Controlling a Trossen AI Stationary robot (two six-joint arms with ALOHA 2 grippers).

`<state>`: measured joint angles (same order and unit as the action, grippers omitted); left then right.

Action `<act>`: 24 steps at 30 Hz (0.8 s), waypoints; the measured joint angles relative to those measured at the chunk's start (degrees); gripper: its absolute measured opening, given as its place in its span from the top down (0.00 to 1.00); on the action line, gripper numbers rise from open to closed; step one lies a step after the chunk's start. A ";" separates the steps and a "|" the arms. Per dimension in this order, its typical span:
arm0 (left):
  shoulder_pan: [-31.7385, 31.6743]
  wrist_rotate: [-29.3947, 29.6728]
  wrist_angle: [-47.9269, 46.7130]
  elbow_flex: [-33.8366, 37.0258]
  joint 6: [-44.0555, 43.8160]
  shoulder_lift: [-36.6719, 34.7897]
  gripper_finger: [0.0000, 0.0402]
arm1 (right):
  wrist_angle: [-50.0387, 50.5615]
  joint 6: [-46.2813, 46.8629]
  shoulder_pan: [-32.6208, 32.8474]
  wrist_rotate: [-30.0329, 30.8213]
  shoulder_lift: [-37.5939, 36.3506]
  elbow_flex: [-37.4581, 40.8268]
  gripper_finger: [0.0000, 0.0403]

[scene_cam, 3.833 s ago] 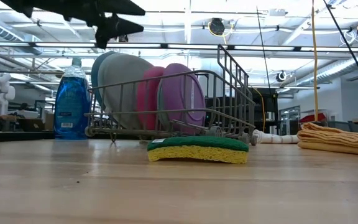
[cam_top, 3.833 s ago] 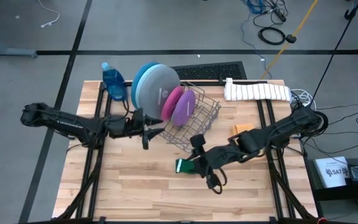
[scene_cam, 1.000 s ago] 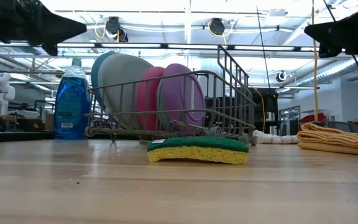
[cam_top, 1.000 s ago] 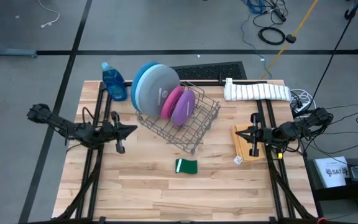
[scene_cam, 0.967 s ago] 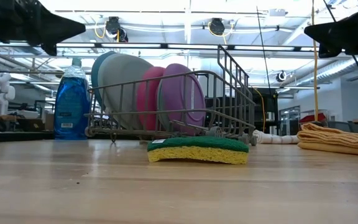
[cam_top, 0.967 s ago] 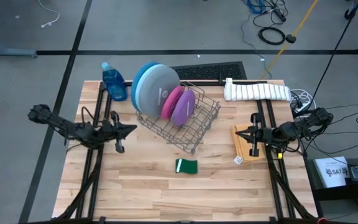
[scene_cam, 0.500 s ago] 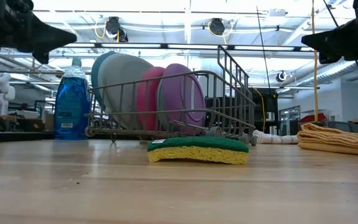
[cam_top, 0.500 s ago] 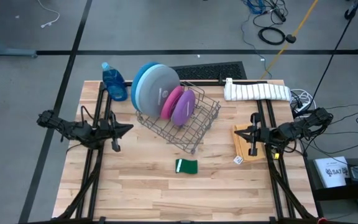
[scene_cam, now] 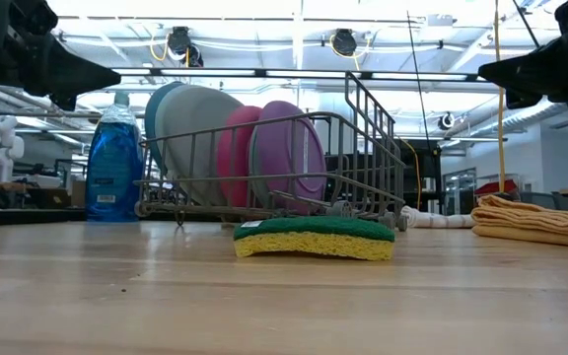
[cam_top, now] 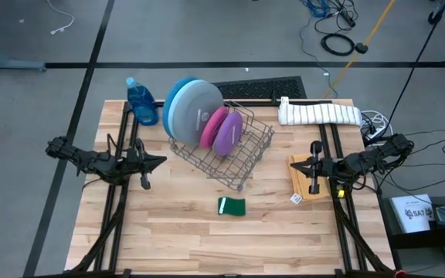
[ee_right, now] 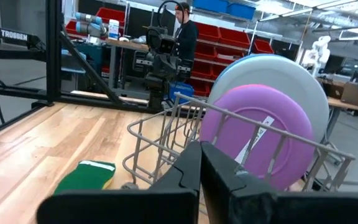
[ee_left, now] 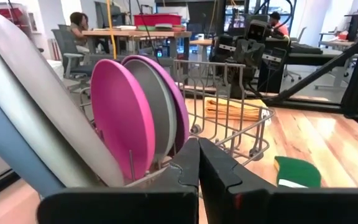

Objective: Sort dishes
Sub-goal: Return to Home Position

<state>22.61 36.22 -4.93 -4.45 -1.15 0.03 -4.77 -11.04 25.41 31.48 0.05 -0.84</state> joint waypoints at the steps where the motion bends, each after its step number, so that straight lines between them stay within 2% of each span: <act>1: 0.00 0.00 -0.03 0.00 -0.02 0.00 0.99 | 0.11 0.52 0.00 0.00 0.00 0.00 1.00; 20: -0.02 -0.89 0.27 1.28 -1.07 0.20 0.99 | 0.28 2.02 0.02 0.01 0.07 -0.04 1.00; 24: -0.04 0.52 0.24 1.29 -1.05 0.20 0.99 | 0.28 -0.31 0.02 6.48 0.07 -0.04 1.00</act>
<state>22.57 36.74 -4.69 -3.16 -2.20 0.23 -4.49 -11.35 25.43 37.96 0.12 -0.89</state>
